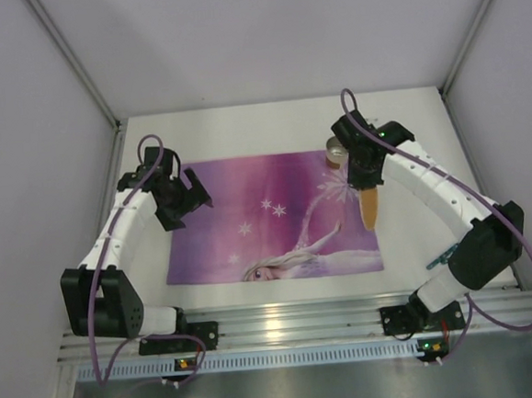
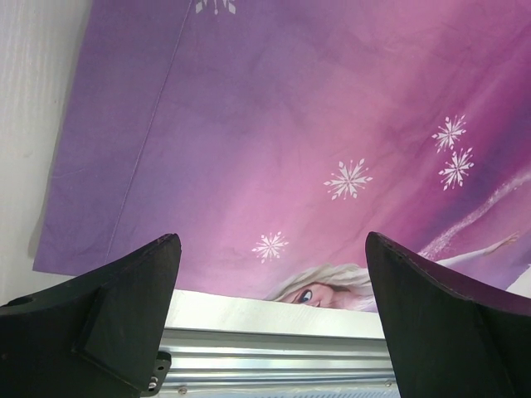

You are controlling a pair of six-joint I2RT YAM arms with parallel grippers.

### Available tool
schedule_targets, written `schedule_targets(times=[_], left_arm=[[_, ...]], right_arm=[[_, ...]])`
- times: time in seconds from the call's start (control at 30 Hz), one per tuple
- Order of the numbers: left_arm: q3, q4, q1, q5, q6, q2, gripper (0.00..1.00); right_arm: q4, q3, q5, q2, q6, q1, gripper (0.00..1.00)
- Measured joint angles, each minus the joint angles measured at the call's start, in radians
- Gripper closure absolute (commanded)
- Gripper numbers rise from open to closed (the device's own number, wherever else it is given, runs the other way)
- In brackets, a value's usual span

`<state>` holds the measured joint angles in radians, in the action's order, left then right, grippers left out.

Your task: Set the dinner table for one person

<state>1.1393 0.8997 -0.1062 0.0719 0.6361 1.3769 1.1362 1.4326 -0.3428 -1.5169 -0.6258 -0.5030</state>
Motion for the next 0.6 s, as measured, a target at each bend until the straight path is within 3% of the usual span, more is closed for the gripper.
schedule_targets(times=[0.33, 0.6], left_arm=[[0.031, 0.008, 0.000, 0.004, -0.011, 0.007, 0.01], [0.107, 0.050, 0.000, -0.072, -0.014, -0.028, 0.02]], right_arm=[[0.152, 0.450, -0.169, -0.143, -0.017, -0.230, 1.00], [0.191, 0.719, -0.147, -0.436, -0.034, -0.409, 1.00]])
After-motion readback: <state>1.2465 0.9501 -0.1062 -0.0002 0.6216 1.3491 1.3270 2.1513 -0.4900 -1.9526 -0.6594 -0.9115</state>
